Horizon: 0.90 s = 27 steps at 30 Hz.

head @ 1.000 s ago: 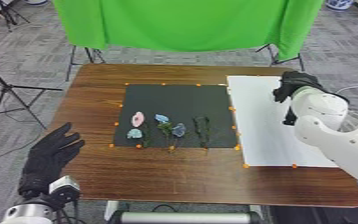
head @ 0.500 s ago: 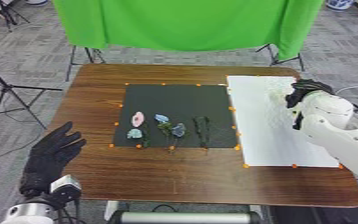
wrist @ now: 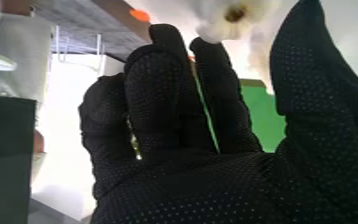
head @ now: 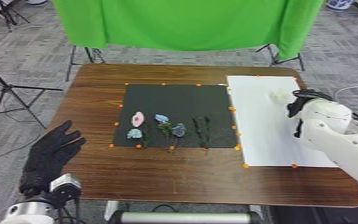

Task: Arrange flowers

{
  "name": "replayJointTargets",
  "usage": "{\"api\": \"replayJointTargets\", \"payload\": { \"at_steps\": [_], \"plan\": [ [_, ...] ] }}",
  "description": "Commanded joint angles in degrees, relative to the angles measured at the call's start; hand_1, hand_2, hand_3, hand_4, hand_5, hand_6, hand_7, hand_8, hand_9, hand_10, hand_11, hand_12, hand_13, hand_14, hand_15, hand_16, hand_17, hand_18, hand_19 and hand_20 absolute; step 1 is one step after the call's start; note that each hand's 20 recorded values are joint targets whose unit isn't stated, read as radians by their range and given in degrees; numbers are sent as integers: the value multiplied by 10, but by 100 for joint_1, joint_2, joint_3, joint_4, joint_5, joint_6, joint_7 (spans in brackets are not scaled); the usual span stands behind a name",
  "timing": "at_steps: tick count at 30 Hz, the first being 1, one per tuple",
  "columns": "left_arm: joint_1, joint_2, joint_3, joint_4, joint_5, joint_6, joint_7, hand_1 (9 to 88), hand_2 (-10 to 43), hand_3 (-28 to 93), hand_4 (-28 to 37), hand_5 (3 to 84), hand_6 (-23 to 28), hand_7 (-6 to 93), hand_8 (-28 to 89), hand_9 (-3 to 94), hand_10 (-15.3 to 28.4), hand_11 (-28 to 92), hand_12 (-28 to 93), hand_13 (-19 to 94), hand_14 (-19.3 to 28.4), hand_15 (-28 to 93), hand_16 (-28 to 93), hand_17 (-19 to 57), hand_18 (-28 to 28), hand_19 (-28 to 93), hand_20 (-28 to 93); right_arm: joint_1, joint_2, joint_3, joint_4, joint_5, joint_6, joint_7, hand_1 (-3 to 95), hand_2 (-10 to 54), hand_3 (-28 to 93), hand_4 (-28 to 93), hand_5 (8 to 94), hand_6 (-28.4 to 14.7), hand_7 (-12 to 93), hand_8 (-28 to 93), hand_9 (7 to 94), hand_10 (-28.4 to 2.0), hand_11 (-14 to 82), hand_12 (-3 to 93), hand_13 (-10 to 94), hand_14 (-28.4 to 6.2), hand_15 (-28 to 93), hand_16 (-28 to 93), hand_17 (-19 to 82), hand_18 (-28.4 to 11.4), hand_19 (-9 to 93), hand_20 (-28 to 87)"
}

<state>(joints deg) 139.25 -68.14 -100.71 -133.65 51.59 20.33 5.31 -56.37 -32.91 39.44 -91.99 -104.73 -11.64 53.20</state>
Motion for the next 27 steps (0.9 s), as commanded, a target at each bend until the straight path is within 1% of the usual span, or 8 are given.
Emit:
{"api": "replayJointTargets", "payload": {
  "at_steps": [1, 9, 11, 15, 18, 19, 21, 27],
  "plan": [
    [4, -42, 38, 35, -18, -33, 17, 259, 95, 806, -207, 367, 105, 151, -106, 350, 208, 311, 85, 257, 267, 511, -110, -78, 231, 639, -87, -8, 29, -43, 83, -2, 35, 62, 315, -95, 905, -283, 514, -12, 188, -149, 569, -141, 220, 130, 623, -113, 876, 70, 237, -240, 928, 451],
    [-8, -39, 54, 44, -24, -19, 13, 258, 94, 806, -205, 368, 105, 151, -106, 350, 208, 312, 85, 258, 266, 511, -109, -78, 230, 639, -87, -24, -35, -150, 124, -118, 11, -86, 325, -95, 897, -283, 518, 4, 189, -150, 578, -137, 211, 131, 627, -115, 871, 74, 235, -242, 923, 451],
    [-2, -30, 58, 43, -42, -15, 49, 259, 95, 805, -206, 367, 105, 151, -106, 350, 208, 312, 85, 257, 266, 510, -110, -78, 231, 639, -87, 14, -70, -236, 157, -165, -16, -96, 329, -95, 892, -283, 527, 10, 195, -151, 591, -133, 210, 131, 627, -113, 870, 75, 234, -240, 921, 451],
    [-13, -48, 52, 48, -28, -40, 23, 259, 95, 805, -206, 367, 105, 151, -106, 351, 208, 313, 85, 258, 266, 510, -110, -78, 230, 639, -87, 186, -42, -657, 208, -287, 129, -93, 356, -89, 881, -283, 550, 25, 210, -159, 627, -121, 215, 133, 638, -105, 862, 75, 244, -234, 918, 446],
    [-28, -34, 73, 58, -37, -19, 35, 258, 95, 805, -205, 367, 105, 151, -106, 351, 208, 313, 84, 258, 266, 511, -110, -78, 230, 639, -87, 299, 15, -994, 246, -435, 460, -115, 392, -59, 865, -283, 597, 40, 219, -167, 686, -104, 227, 135, 663, -90, 848, 83, 263, -226, 923, 428],
    [-34, -46, 67, 57, -29, -30, 18, 259, 95, 804, -205, 367, 105, 151, -106, 351, 208, 313, 84, 258, 266, 512, -109, -77, 230, 639, -87, 328, 25, -1067, 254, -474, 535, -121, 404, -58, 852, -283, 618, 43, 223, -144, 705, -99, 230, 136, 672, -85, 842, 91, 269, -224, 927, 418],
    [-6, -37, 61, 50, -29, -26, 50, 257, 95, 805, -205, 367, 105, 151, -106, 351, 208, 314, 84, 258, 266, 512, -109, -78, 230, 639, -87, 408, 67, -1281, 268, -609, 773, -131, 437, -63, 812, -283, 670, 40, 224, -89, 750, -89, 210, 162, 689, -77, 832, 103, 282, -221, 931, 410],
    [-11, -44, 72, 53, -29, -28, 35, 257, 95, 805, -205, 367, 105, 151, -106, 352, 209, 314, 84, 258, 266, 512, -110, -78, 230, 639, -87, 582, 155, -1650, 291, -753, 1087, -110, 484, -61, 771, -283, 768, 47, 219, -56, 834, -75, 169, 208, 723, -68, 817, 119, 313, -220, 932, 426]
  ]
}}
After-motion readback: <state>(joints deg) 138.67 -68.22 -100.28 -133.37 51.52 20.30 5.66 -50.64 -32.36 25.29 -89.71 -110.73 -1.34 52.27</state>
